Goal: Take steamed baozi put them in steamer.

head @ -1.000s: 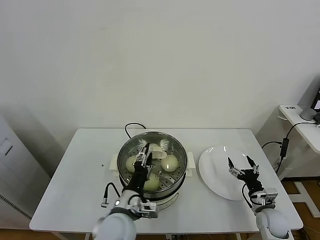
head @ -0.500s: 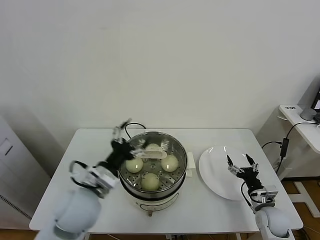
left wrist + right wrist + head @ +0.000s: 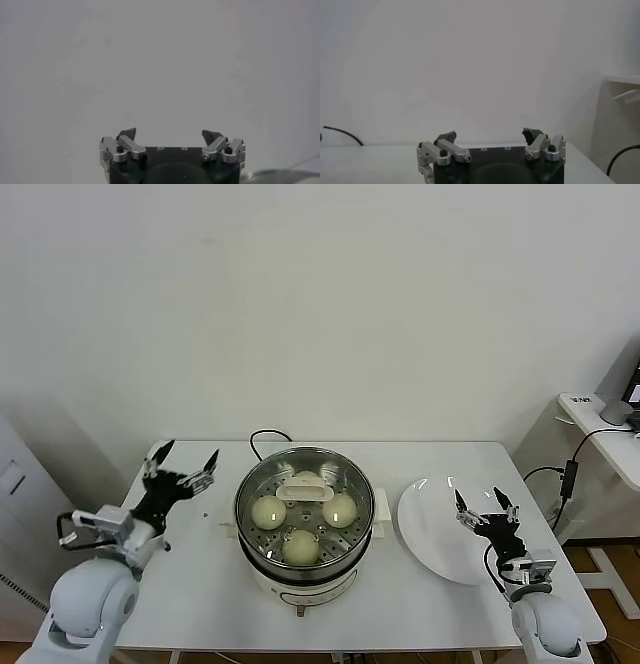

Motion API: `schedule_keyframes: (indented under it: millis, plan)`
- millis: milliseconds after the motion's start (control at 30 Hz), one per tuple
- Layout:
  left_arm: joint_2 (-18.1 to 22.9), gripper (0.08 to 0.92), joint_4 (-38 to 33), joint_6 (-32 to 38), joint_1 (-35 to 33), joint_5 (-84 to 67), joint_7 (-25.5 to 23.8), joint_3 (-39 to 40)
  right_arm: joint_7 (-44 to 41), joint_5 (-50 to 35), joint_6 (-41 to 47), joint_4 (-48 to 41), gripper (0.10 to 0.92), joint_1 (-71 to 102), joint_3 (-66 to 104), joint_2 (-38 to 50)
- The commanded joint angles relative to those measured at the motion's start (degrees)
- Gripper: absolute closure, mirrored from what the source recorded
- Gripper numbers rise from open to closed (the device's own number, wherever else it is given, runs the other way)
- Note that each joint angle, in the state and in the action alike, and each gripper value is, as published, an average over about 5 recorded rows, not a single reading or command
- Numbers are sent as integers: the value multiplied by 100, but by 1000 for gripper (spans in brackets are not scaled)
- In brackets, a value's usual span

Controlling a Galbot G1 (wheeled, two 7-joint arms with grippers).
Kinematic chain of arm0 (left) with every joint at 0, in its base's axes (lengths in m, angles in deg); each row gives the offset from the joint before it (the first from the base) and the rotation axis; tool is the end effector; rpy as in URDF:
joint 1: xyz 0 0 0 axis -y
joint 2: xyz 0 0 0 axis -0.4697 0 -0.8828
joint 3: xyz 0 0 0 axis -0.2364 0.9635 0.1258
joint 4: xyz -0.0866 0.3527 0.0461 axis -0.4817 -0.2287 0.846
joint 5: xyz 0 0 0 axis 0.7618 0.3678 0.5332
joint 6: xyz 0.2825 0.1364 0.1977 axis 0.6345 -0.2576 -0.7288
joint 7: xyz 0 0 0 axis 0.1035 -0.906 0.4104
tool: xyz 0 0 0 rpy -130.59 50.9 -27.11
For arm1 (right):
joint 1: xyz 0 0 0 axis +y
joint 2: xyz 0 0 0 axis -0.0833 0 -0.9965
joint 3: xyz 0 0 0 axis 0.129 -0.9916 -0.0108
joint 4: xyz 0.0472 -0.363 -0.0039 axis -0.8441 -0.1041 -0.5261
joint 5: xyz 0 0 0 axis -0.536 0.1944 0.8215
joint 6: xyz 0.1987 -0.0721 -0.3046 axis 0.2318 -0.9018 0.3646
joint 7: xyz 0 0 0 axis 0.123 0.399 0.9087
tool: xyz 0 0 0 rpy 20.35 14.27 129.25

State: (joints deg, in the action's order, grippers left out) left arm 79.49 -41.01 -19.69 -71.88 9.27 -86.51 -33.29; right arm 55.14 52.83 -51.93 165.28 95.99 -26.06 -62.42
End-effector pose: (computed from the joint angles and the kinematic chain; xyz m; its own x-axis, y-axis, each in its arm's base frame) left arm 0.2955 0.0967 -0.2267 -0.9830 0.1785 0.0441 0.1821 0.9783 0.0985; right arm 0.2994 -0.1868 -0.3771 -0.9978 -0.0141 0.0646 -0.0151 0.9998 -0.0154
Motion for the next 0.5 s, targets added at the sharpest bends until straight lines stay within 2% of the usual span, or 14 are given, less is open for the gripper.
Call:
schedule_keyframes:
  millis: [33,267,500]
  plan:
    - [43,177,1404,487,-470,-83,252,-400,294,162,355,245,203,113,-6,64]
    - [383,177,1738,549,-300,123,345,-278,286,139,524,317,203,195,-25,93]
    - [416,177,1880,535,-268,-11,406,-398,282,113,640,319,203,254,-31,105]
